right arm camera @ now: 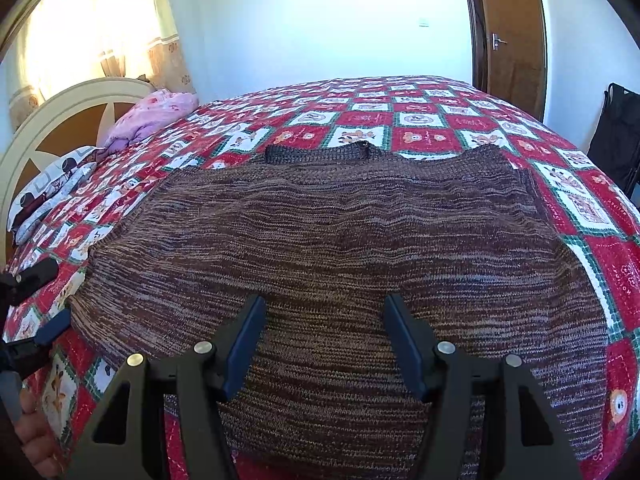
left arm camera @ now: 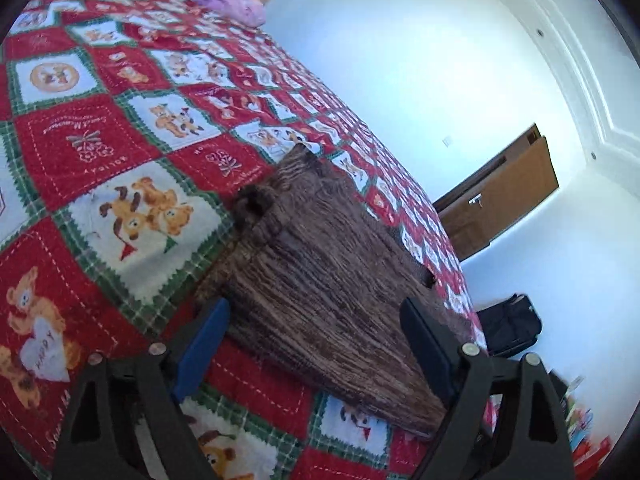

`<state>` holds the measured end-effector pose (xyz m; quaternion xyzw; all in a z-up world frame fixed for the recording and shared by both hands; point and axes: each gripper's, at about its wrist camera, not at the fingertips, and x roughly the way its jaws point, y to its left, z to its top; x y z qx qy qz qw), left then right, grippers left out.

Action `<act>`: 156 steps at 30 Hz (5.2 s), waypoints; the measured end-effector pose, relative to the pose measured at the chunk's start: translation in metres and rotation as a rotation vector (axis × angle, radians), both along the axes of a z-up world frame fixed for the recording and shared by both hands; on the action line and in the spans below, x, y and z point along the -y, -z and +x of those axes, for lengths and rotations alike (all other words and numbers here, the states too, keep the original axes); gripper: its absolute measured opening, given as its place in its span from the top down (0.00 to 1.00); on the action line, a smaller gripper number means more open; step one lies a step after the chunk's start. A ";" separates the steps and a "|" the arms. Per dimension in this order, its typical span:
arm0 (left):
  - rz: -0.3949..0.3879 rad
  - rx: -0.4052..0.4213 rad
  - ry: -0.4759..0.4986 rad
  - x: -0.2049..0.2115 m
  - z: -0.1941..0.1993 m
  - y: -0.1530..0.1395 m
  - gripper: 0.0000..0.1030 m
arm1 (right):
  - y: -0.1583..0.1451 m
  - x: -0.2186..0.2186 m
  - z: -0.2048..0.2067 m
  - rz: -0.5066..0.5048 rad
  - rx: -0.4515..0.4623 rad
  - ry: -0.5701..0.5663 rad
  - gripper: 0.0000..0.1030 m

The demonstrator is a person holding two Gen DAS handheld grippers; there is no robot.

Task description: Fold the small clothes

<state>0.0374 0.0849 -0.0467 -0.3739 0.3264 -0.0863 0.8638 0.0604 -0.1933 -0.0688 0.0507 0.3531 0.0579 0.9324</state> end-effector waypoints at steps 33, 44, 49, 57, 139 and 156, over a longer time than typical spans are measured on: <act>-0.128 -0.054 -0.038 -0.015 0.020 0.009 0.43 | 0.001 -0.004 0.002 -0.025 -0.006 0.002 0.38; -0.087 -0.094 -0.001 -0.031 -0.006 0.020 0.84 | 0.001 -0.004 0.003 -0.037 -0.009 0.002 0.38; -0.151 -0.091 0.034 -0.036 -0.011 0.018 0.63 | 0.001 -0.005 0.003 -0.042 -0.010 0.002 0.38; -0.072 -0.054 0.015 -0.022 -0.002 0.005 0.22 | 0.001 -0.005 0.003 -0.038 -0.009 0.000 0.37; 0.347 0.415 0.728 0.164 0.039 -0.071 0.93 | -0.076 0.131 0.113 0.270 -0.189 -0.067 0.89; 0.468 0.274 0.896 0.206 -0.008 -0.045 0.81 | -0.011 0.192 0.075 0.172 -0.218 0.092 0.93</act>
